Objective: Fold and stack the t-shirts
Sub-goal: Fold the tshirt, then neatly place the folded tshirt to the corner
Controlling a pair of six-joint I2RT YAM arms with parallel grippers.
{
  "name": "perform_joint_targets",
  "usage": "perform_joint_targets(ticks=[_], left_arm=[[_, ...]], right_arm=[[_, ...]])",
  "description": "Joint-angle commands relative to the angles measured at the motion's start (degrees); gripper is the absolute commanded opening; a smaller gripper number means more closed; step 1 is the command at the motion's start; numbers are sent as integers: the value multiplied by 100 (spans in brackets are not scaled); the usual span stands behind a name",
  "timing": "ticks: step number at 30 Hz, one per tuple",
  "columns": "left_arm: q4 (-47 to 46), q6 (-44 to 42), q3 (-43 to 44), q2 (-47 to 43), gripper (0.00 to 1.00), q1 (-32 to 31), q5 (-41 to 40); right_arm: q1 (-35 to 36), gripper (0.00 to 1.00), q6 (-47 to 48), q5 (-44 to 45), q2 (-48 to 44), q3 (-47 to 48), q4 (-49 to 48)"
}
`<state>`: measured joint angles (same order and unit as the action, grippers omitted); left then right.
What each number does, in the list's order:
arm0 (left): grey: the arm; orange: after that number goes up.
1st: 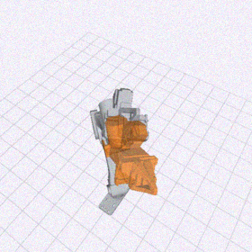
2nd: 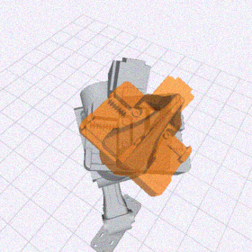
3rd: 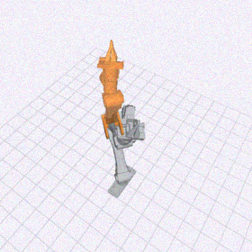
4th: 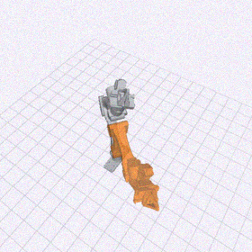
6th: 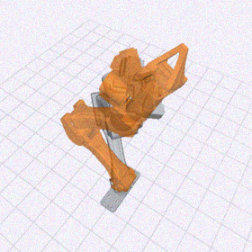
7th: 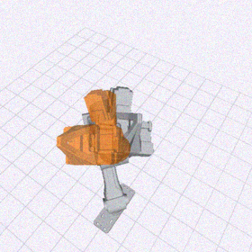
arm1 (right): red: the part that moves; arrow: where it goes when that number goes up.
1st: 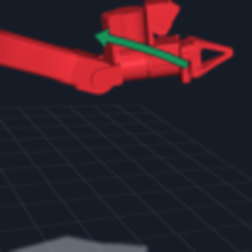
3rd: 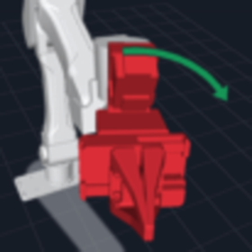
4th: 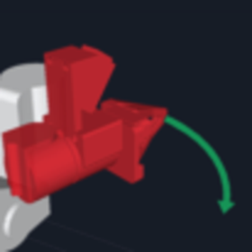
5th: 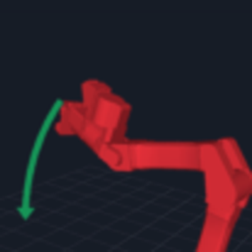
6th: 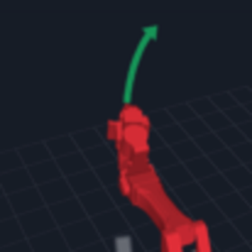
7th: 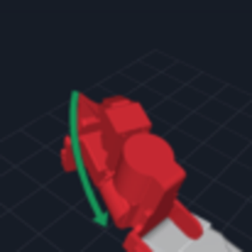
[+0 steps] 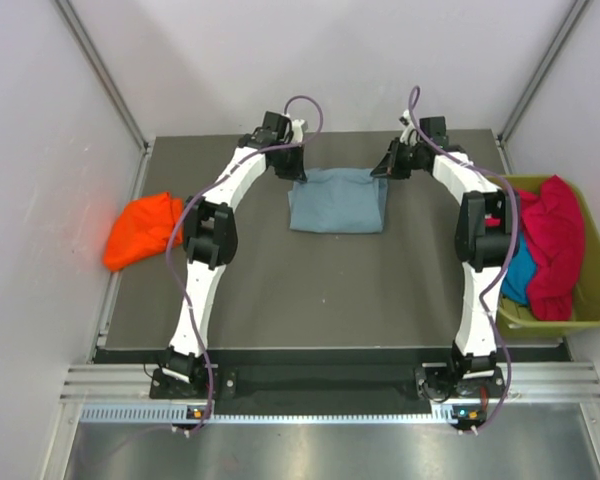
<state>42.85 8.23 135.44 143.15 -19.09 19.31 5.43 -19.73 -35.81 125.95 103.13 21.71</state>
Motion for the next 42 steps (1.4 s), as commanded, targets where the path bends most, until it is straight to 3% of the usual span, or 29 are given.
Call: perform_joint_targets(ticks=[1, 4, 5, 6, 7, 8, 10, 12, 17, 21, 25, 32, 42], left_arm=[[-611, -102, 325, 63, 0, 72, -322], [-760, -146, 492, 230, 7, 81, -454], [-795, -137, 675, 309, 11, 81, -724], [-831, -129, 799, 345, 28, 81, -884], [-883, -129, 939, 345, 41, 81, -1094], [-927, -137, 1176, 275, 51, 72, -1505], [-1050, -181, 1283, 74, 64, 55, -1868], [-1209, -242, 1231, -374, 70, 55, -2298], [-1201, -130, 81, -1386, 73, 177, -1958], [-481, 126, -701, -1588, 72, 379, -984], [-391, 442, -1553, -1694, 71, 582, 157], [-532, 750, -2012, -1317, 72, 1039, 1424], [-918, 1181, -1942, -508, 76, 1180, 2436]], right_arm=[[-60, 0, 65, 83, 114, 409, -448], [-60, 2, 92, 153, 263, 532, -554], [-60, 9, 92, 232, 307, 585, -554], [-60, 16, 118, 468, 307, 629, -554], [-60, 31, 162, 600, 238, 716, -546], [-68, 37, 266, 715, 167, 752, -528], [-77, 45, 364, 979, -130, 848, -476], [-69, 45, 426, 1067, -395, 797, -449], [-25, 44, -12, 401, -1063, 253, -580], [142, 44, -286, 66, -1143, -319, -721], [239, 43, -401, -101, -915, -531, -800], [353, 44, -401, -110, -353, -250, -853], [441, 44, -137, 92, 289, -91, -616]])
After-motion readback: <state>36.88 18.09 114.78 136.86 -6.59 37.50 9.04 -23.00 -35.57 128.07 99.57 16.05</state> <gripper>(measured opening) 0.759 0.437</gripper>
